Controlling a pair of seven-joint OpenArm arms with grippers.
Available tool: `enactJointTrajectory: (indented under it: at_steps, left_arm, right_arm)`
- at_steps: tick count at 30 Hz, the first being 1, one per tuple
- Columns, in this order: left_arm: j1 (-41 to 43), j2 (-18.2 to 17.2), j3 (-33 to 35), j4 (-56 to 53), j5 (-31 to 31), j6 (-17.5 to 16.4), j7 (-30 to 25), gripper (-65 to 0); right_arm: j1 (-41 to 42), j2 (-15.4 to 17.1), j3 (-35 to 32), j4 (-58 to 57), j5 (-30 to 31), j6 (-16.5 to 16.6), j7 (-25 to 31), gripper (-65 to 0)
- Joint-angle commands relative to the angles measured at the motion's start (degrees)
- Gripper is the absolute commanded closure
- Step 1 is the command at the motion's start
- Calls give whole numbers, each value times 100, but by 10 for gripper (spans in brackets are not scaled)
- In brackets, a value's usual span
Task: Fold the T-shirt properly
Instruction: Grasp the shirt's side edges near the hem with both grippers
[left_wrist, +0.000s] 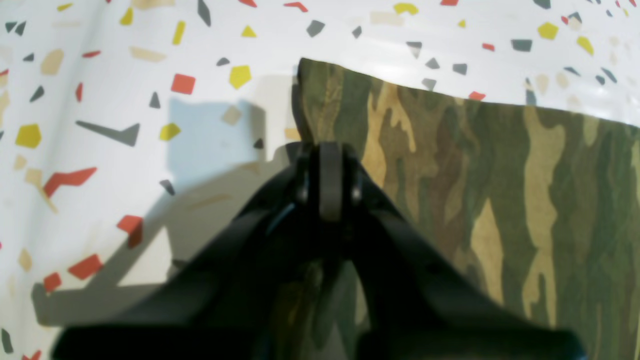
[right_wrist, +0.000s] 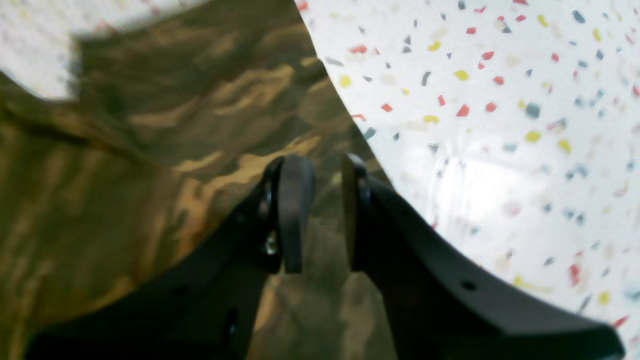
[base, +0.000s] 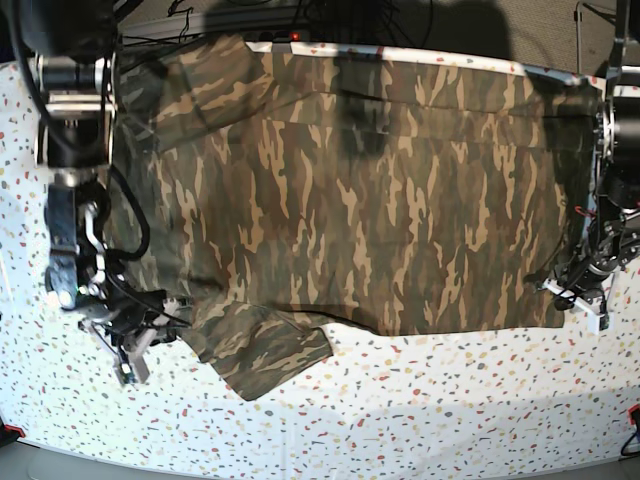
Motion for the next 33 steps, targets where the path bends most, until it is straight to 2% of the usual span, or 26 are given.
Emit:
enactJointTrajectory:
  at_steps: [1,5,8,10,12,14,16,25,29,31,33]
  left_arm:
    - [-74,-37,7,13,98,-24,201,0]
    - [-72,-37,7,13,98,-24,221,0]
    - [-74,-37,7,13,96,-24,236,0]
    - [-74,-39,7,13,98,-26,234,0]
    - [-72,-39,7,13,96,-24,234,0]
    - [-74,-39,7,13,98,-24,234,0]
    - [-74,-39,7,13,96,-26,234,0]
    - [-74,-39,7,13,98,-24,232,0]
    - [-74,-39,7,13,98,-24,232,0]
    - [-74,-39,7,13,96,-24,205,0]
    - [-74,-39,7,13,98,-24,192,0]
  right_arm:
    - [435,79,-129,-181,-94,13,116,-140]
    - [1375,76,-769,-1565,-199,11,50,-197]
    - [1869,76,-1067,-2507,-402,13,74,-203]
    - [2048,81,-1152,-2994,-590,11,197,-222]
    - [2103,83,-1163,-3320,-809,11,455,-268]
    - [2087,94,-1163,-3547,-828,11,776,-328]
    - [2085,92,-1163,-3724,-813,11,973,-352]
    - [2087,96,-1163,-4325,-999,7,1250,-351]
    - [2087,90,-1163,-4690,-1311,-22,1410,-351]
    - [2087,90,-1163,-4734,-1307,39,1241,-323]
    - [2090,90,-1163,-4734,-1305,197,1003,-261]
